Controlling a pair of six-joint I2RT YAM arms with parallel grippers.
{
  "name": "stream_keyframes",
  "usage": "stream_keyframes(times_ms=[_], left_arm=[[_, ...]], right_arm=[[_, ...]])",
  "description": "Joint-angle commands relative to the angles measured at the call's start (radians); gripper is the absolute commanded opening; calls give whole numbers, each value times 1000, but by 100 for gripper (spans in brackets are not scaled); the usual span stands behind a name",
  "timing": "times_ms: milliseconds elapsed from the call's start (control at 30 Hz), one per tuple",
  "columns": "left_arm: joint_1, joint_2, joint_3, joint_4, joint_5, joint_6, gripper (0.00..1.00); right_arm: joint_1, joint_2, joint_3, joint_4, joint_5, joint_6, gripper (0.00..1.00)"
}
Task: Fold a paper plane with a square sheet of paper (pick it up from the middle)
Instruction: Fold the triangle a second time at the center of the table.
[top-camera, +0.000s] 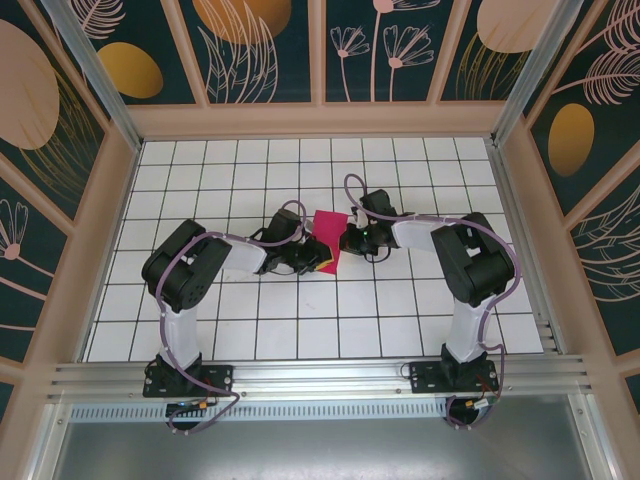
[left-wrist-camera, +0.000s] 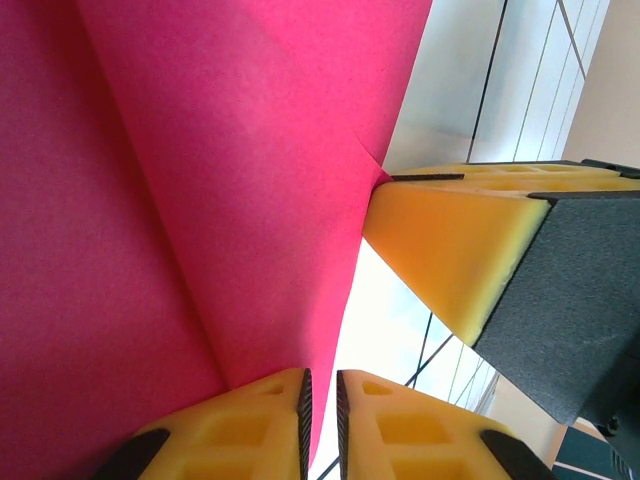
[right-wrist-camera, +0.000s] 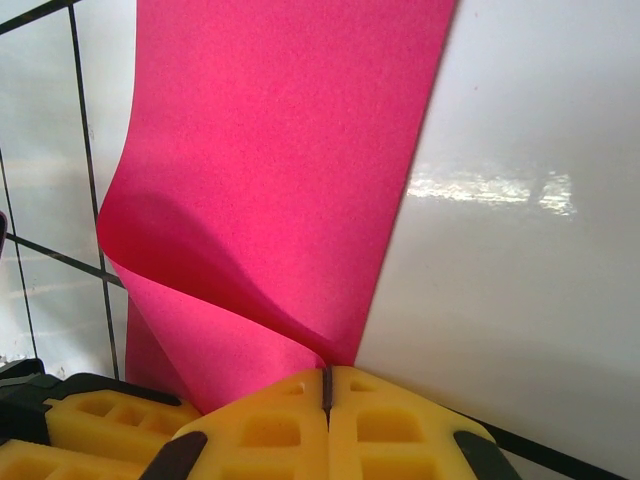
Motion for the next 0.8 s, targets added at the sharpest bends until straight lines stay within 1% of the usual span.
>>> stream_keyframes(times_ms=[0, 133, 300, 400, 567, 633, 733, 767], left_arm=[[-10, 22, 12, -70, -17, 9, 19], [-12, 18, 17, -83, -17, 22, 19], [-11, -36, 52, -94, -38, 60, 22], [-11, -68, 74, -96, -83, 74, 22], [-5, -73, 82, -151, -193, 84, 22], [3, -70, 82, -143, -207, 77, 22], [8, -53, 82, -130, -197, 71, 22], [8, -45, 116, -131, -195, 72, 22]], right_arm=[[-8, 34, 18, -17, 41, -21, 0], [-8, 36, 22, -20, 39, -22, 0], [-8, 36, 18, -29, 42, -31, 0], [-8, 37, 16, -35, 46, -37, 0], [-8, 40, 15, -40, 47, -41, 1], [-7, 42, 16, -41, 47, -44, 0], [-8, 46, 16, -46, 44, -47, 0], [-7, 47, 16, -47, 44, -48, 0]])
